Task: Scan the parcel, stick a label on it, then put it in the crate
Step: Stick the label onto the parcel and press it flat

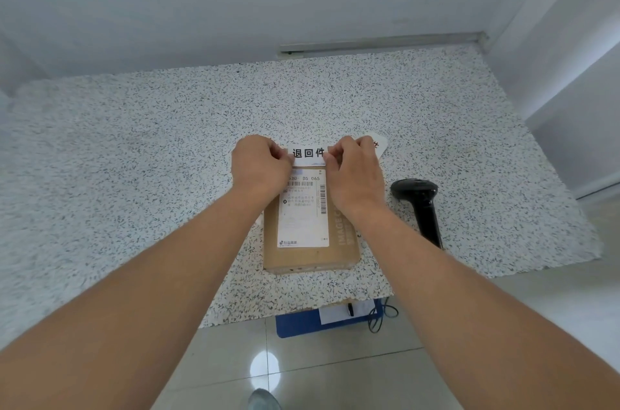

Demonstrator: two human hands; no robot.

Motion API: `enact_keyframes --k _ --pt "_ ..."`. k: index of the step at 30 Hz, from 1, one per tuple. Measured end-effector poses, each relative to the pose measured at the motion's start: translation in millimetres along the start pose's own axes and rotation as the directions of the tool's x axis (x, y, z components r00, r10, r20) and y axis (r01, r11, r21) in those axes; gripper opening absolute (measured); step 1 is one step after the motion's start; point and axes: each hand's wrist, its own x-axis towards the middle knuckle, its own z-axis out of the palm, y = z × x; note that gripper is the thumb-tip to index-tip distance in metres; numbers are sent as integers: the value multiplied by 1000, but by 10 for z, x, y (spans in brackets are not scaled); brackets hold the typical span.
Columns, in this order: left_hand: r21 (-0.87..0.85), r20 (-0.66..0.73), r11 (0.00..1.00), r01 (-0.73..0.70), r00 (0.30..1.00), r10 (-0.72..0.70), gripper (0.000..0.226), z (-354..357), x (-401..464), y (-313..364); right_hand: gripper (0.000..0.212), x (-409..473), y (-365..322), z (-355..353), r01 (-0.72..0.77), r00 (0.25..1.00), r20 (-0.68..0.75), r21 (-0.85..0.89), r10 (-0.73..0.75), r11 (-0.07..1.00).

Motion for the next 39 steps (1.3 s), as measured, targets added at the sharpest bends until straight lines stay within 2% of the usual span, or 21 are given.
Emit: enact_keyframes --k 5,11,15,18,21,25,27,30,34,39 --pt "11 -27 1000 -15 1000 16 15 17 -34 6 19 -44 -5 29 55 998 -28 -67 -57 996" --pt "0 -68 999 -41 997 41 13 12 -79 8 19 -58 -7 79 4 998 -65 3 -4 1000" --pt "-16 -109 998 -60 992 58 11 27 -134 -6 28 -51 -2 73 -80 989 -113 98 91 992" --pt "-81 -132 995 -60 990 49 18 31 -144 -39 20 -67 -10 51 -15 994 -104 82 24 997" --pt "-15 -141 987 -160 978 157 9 54 -204 -47 22 -91 -36 54 54 994 -95 -15 -56 998" --pt "67 -108 957 -281 952 287 20 94 -271 -99 33 -139 -16 80 117 990 -58 -181 -129 977" --pt "150 -78 930 -336 934 350 22 108 -288 -144 40 -169 8 97 134 990 -18 -207 -141 969" --pt "268 -48 900 -344 928 369 25 110 -292 -178 42 -170 26 99 93 996 6 -204 -93 975" --pt "343 -32 887 -308 940 339 32 115 -303 -196 36 -137 26 64 -19 1000 2 -170 19 985" --pt "449 -8 838 -311 936 352 40 131 -350 -253 40 -172 68 49 -30 999 24 -162 35 986"
